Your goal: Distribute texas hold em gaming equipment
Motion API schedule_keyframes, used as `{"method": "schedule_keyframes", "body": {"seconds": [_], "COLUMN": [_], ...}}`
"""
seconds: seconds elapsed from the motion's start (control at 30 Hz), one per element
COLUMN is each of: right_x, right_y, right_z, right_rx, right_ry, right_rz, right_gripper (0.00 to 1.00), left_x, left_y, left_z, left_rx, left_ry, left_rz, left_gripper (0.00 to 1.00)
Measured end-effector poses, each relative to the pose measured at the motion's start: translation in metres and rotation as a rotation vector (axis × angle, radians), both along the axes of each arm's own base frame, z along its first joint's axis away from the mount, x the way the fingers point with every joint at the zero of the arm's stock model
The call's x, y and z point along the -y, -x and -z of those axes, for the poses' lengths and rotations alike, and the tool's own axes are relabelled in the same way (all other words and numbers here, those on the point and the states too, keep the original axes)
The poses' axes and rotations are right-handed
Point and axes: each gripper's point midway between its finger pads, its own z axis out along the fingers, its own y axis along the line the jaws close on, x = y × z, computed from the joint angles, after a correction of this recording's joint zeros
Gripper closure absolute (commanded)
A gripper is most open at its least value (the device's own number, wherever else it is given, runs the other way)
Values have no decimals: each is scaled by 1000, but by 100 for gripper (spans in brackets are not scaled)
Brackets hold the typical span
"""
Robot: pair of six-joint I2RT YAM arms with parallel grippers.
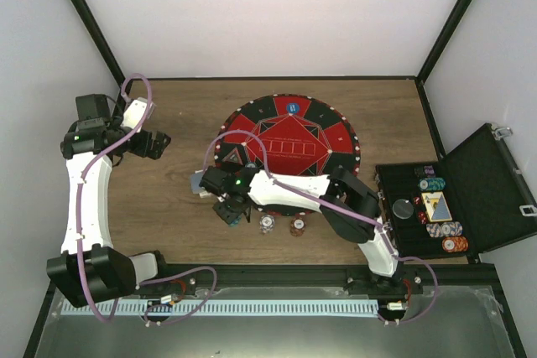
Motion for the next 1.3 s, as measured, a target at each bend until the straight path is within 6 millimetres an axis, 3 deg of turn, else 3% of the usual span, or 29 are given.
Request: {"method": "schedule_keyframes", "body": {"seconds": [0.2,0.4,0.53,0.67,0.77,0.87,0.97,1.13,1.2,1.3], "right_x": [3,32,72,118,149,181,192,179,170,157], "right_y": [-21,-77,-143,-234,-286,-326,-331,-293,-272,-257], "right_z": [-16,-34,-53,-77,-73,-46,-15,16,19,10], "right_rx": [-2,4,30,106,138,129,83,12,-7,-2], "right_ry": [-22,-40,-64,-120,-132,-112,-75,-24,-9,-13], "right_rz": [43,158,294,452,536,611,623,568,534,497], "right_gripper": [94,94,95,97,98,99,99,97,96,96], "left_x": [0,-1,-1,0,0,1,0,1,1,1], "left_y": [0,1,1,1,1,0,-2,-2,-2,-3], "left_z": [-1,-1,-1,-2,-2,0,3,3,3,5], "left_rx": [3,4,5,6,5,-1,-9,-8,-10,-14], "left_ry": [-2,-1,0,4,7,11,13,17,19,20], "left_rz": [0,-2,-2,0,2,4,5,10,11,10], "left_gripper": [0,0,0,0,0,0,0,0,0,0]}}
